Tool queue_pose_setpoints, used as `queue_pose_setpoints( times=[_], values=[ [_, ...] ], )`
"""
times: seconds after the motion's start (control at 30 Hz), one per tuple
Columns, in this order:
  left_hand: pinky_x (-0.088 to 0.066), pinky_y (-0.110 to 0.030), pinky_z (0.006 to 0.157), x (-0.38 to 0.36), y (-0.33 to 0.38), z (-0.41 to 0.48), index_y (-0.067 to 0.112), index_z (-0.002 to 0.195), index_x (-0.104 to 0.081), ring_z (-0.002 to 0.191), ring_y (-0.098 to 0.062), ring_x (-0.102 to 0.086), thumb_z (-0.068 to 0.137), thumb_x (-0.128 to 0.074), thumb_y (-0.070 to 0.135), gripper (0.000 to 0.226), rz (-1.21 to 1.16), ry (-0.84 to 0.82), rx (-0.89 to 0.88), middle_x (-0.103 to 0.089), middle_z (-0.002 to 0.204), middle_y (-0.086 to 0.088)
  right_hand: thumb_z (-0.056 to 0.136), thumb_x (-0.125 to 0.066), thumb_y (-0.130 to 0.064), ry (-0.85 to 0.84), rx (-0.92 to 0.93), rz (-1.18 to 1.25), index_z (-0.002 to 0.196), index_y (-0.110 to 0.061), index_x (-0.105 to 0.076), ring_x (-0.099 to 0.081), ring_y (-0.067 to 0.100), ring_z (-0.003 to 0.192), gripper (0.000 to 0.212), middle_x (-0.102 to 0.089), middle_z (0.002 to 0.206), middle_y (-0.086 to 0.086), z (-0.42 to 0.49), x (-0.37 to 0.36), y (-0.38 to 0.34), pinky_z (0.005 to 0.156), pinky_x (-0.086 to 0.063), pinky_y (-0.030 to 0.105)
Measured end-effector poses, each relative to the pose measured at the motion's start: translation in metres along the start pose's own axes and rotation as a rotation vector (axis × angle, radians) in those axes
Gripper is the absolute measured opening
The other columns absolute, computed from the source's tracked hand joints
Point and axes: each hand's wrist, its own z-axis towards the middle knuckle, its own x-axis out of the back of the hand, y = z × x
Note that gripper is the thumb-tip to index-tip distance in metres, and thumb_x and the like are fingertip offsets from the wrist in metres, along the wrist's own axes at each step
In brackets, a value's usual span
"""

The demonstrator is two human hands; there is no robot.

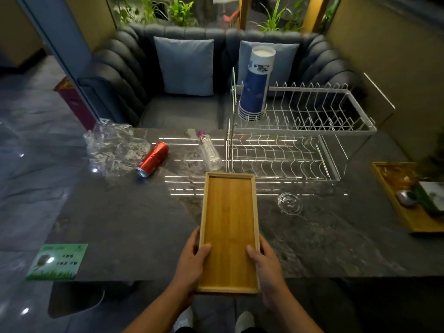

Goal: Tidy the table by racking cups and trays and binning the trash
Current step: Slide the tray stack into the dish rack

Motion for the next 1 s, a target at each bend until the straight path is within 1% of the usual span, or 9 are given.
queue_pose_setpoints(
  times=[0.07,0.2,0.3,0.4,0.5,0.63,0.7,0.83,1.0],
  values=[
    [-0.053,-0.049,0.098,-0.015,0.003,0.000,0.033,0.150,-0.030,0.117,-0.021,-0.058,0.098,-0.054,0.039,0.058,0.023,0.001,-0.004,-0.050,0.141,-0.001,0.098,-0.055,-0.021,0.016,0.027,-0.004,0.123,-0.041,-0.051,-0.069,0.011,0.095,0.032,-0.067,0.112,-0.012,-0.001,0.013,-0.004,0.055,-0.057,0.020],
    [-0.052,-0.053,0.099,-0.044,0.012,0.008,0.030,0.151,-0.031,0.118,-0.024,-0.058,0.099,-0.053,0.034,0.056,0.049,-0.015,-0.034,-0.051,0.142,-0.005,0.098,-0.055,-0.020,0.028,0.073,-0.011,0.127,-0.036,-0.052,-0.071,0.009,0.091,0.033,-0.068,0.111,-0.011,0.004,0.039,-0.018,0.060,-0.058,0.024],
    [-0.054,-0.047,0.095,-0.064,0.021,0.015,0.028,0.150,-0.035,0.117,-0.023,-0.059,0.099,-0.053,0.032,0.054,0.070,-0.006,-0.040,-0.053,0.140,-0.006,0.098,-0.054,-0.021,0.019,0.085,-0.020,0.137,-0.031,-0.049,-0.067,0.018,0.105,0.040,-0.066,0.120,-0.005,0.012,0.057,-0.030,0.072,-0.057,0.032],
    [-0.056,-0.044,0.092,-0.082,0.031,0.020,0.030,0.148,-0.037,0.114,-0.021,-0.061,0.099,-0.053,0.033,0.052,0.059,0.003,-0.048,-0.056,0.138,-0.005,0.098,-0.054,-0.020,0.011,0.112,-0.041,0.139,-0.026,-0.050,-0.066,0.019,0.106,0.041,-0.067,0.121,-0.002,0.021,0.070,-0.042,0.074,-0.057,0.033],
    [-0.054,-0.050,0.097,-0.095,0.039,0.028,0.028,0.147,-0.039,0.113,-0.022,-0.061,0.100,-0.053,0.030,0.050,0.044,0.003,-0.029,-0.056,0.136,-0.006,0.099,-0.054,-0.019,0.032,0.115,-0.052,0.140,-0.022,-0.051,-0.066,0.020,0.104,0.041,-0.067,0.120,0.000,0.031,0.078,-0.051,0.072,-0.056,0.031],
    [-0.056,-0.045,0.093,-0.107,0.053,0.046,0.028,0.149,-0.037,0.108,-0.019,-0.062,0.100,-0.053,0.029,0.051,0.020,-0.003,-0.038,-0.057,0.134,-0.005,0.099,-0.054,-0.020,0.052,0.124,-0.037,0.133,-0.026,-0.052,-0.067,0.017,0.099,0.035,-0.067,0.115,-0.004,0.045,0.085,-0.068,0.062,-0.056,0.023],
    [-0.055,-0.048,0.095,-0.111,0.061,0.059,0.029,0.149,-0.035,0.110,-0.020,-0.062,0.100,-0.051,0.031,0.052,0.024,-0.028,-0.042,-0.056,0.136,-0.005,0.099,-0.053,-0.019,0.068,0.131,-0.037,0.127,-0.028,-0.053,-0.068,0.015,0.095,0.030,-0.068,0.111,-0.005,0.056,0.085,-0.077,0.058,-0.056,0.021],
    [-0.053,-0.051,0.098,-0.116,0.076,0.095,0.031,0.151,-0.031,0.113,-0.022,-0.061,0.100,-0.051,0.037,0.055,0.021,-0.075,-0.039,-0.054,0.138,-0.003,0.099,-0.053,-0.014,0.118,0.153,-0.071,0.125,-0.023,-0.055,-0.067,0.014,0.093,0.028,-0.068,0.107,-0.003,0.083,0.082,-0.102,0.061,-0.055,0.022],
    [-0.058,-0.042,0.087,-0.119,0.100,0.137,0.031,0.143,-0.039,0.104,-0.016,-0.063,0.100,-0.053,0.034,0.046,-0.009,-0.109,-0.075,-0.058,0.131,-0.002,0.097,-0.055,-0.012,0.159,0.153,-0.093,0.117,-0.023,-0.060,-0.068,0.013,0.086,0.024,-0.070,0.099,-0.005,0.117,0.074,-0.135,0.055,-0.054,0.019]
  ],
)
